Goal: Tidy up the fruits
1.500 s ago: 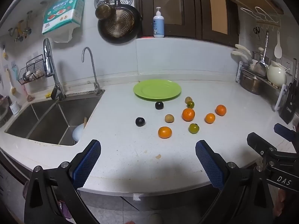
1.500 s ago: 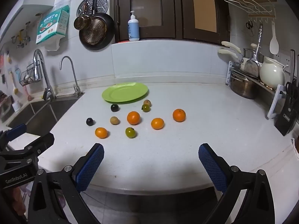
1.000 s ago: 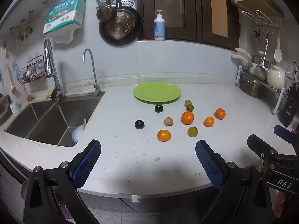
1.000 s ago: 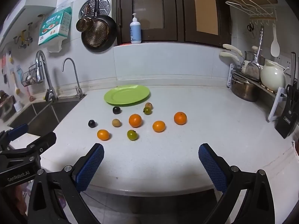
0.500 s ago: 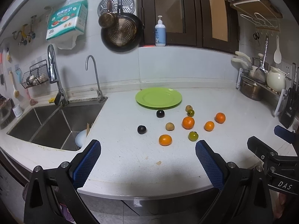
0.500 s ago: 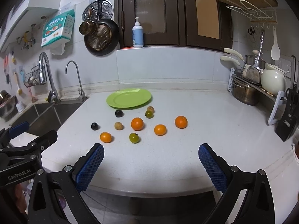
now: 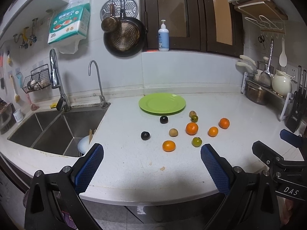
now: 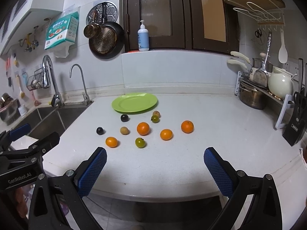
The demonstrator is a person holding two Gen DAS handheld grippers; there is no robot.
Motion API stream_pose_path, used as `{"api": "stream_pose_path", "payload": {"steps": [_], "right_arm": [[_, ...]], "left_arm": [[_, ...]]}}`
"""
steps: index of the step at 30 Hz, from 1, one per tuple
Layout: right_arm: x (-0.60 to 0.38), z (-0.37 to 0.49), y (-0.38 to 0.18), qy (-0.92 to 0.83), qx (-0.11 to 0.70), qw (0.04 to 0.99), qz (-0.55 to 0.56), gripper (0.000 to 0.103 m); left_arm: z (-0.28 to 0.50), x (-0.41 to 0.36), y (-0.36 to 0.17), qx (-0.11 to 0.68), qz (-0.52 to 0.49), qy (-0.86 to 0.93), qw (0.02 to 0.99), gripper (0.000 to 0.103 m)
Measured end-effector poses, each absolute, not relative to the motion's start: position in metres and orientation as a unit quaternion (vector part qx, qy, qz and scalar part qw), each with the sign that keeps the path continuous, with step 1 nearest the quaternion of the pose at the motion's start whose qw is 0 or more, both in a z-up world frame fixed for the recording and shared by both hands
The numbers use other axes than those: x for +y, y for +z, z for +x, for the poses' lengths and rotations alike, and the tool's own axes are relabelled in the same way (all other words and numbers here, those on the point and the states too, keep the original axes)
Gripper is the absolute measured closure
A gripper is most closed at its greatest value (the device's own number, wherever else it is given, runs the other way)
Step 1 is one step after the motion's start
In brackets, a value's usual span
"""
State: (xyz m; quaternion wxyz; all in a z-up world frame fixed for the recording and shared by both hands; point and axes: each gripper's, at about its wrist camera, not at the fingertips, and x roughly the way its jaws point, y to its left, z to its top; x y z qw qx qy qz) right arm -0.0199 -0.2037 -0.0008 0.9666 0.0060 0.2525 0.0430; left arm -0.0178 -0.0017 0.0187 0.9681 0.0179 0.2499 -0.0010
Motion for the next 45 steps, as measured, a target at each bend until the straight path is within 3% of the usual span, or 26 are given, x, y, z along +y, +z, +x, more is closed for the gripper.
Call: {"api": "stream_pose_path", "payload": {"steps": [45], "right_arm": [[-0.198, -0.009, -0.004, 0.053, 0.260, 0.964, 0.006, 0.001]], "left_arm": [[-0.002, -0.003, 0.015, 0.261, 0.021, -0.012, 0.965, 0.000]]}}
